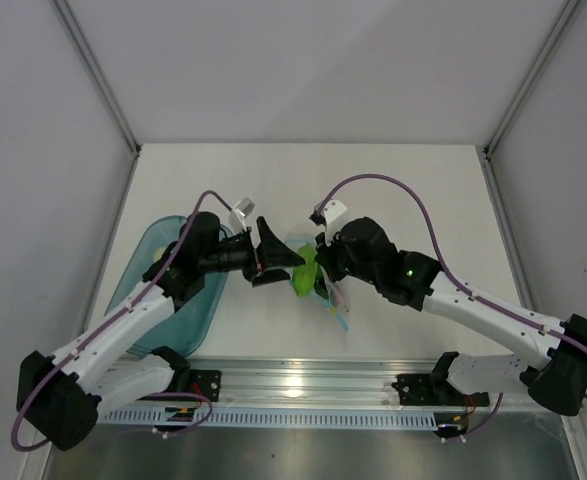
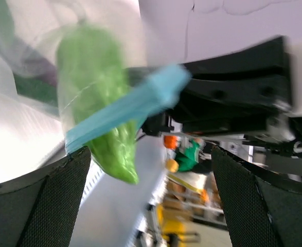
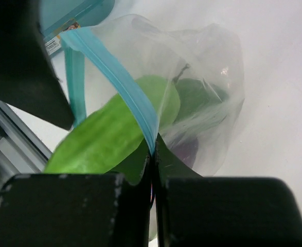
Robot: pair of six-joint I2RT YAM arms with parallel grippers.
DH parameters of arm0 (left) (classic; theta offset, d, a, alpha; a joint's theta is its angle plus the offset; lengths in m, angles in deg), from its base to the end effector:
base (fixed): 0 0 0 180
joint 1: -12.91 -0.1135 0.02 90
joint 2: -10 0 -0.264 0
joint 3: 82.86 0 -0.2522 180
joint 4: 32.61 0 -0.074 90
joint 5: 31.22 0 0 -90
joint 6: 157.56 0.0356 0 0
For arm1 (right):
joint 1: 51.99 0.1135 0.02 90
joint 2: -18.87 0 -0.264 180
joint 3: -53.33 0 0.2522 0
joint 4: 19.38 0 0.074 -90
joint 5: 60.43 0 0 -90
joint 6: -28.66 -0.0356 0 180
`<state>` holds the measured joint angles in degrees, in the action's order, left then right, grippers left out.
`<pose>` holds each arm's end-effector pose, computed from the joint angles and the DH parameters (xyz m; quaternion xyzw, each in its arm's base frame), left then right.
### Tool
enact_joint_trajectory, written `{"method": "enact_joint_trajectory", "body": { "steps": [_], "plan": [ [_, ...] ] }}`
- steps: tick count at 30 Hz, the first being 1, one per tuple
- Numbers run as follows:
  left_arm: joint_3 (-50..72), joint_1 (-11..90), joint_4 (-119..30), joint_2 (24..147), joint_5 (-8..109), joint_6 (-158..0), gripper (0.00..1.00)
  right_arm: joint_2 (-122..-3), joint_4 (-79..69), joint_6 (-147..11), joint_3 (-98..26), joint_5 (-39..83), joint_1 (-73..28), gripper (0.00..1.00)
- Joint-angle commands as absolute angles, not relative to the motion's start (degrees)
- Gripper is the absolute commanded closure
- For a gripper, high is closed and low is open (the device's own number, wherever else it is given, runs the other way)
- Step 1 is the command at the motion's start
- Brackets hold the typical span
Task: Place the food in the zip-top bag and seal the zipper
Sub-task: Place the fake vegetable in the zipper food storage bag.
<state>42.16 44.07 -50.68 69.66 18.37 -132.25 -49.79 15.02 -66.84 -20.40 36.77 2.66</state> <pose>0.1859 -0.1394 0.2817 -0.0423 0.8034 -0.5785 0.1348 0.1601 0.2180 0.3281 -0.3294 0.7965 0.2057 0.4634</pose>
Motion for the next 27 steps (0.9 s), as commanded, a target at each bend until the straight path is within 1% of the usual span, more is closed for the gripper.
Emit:
{"method": "enact_joint_trajectory", "body": {
  "steps": [1, 6, 9, 10, 12, 17, 19, 21, 26, 27],
  "plan": [
    [35.8, 43.9, -61.5, 64.0, 26.8, -123.5, 0.0, -48.9, 13.0, -67.9, -21.4, 36.5, 2.9, 1.0],
    [36.3, 44.2, -64.6, 61.8, 26.8, -122.5, 0.01, -50.3, 14.6, -71.3, -23.8, 32.6, 0.8, 1.0],
    [37.1, 44.3, -65.6, 56.9, 32.1, -121.6, 0.01, -51.0, 15.7, -73.9, -25.4, 30.4, -1.0, 1.0],
    [36.9, 44.4, -66.2, 55.5, 36.0, -121.0, 0.01, -51.4, 16.1, -74.7, -26.0, 28.4, -1.6, 1.0],
    [36.2, 44.5, -68.7, 51.9, 39.5, -118.9, 0.01, -52.7, 18.2, -77.1, -29.6, 25.2, -4.4, 1.0],
    [33.9, 44.4, -74.8, 50.0, 47.2, -116.4, 0.01, -58.4, 25.5, -78.2, -38.6, 22.2, -8.7, 1.0],
    [33.6, 44.5, -78.2, 50.3, 48.7, -116.3, 0.0, -61.2, 27.8, -79.1, -42.0, 18.9, -11.6, 1.0],
    [33.9, 44.4, -79.8, 50.3, 51.3, -116.3, 0.01, -62.0, 28.5, -79.1, -43.0, 18.3, -12.4, 1.0],
    [34.2, 44.4, -85.1, 49.6, 57.7, -115.3, 0.01, -60.4, 27.1, -78.6, -40.9, 18.3, -12.4, 1.0],
    [34.0, 44.1, -86.1, 49.6, 60.9, -115.4, 0.0, -60.1, 26.7, -78.5, -40.3, 18.8, -12.5, 1.0]
  ]
}}
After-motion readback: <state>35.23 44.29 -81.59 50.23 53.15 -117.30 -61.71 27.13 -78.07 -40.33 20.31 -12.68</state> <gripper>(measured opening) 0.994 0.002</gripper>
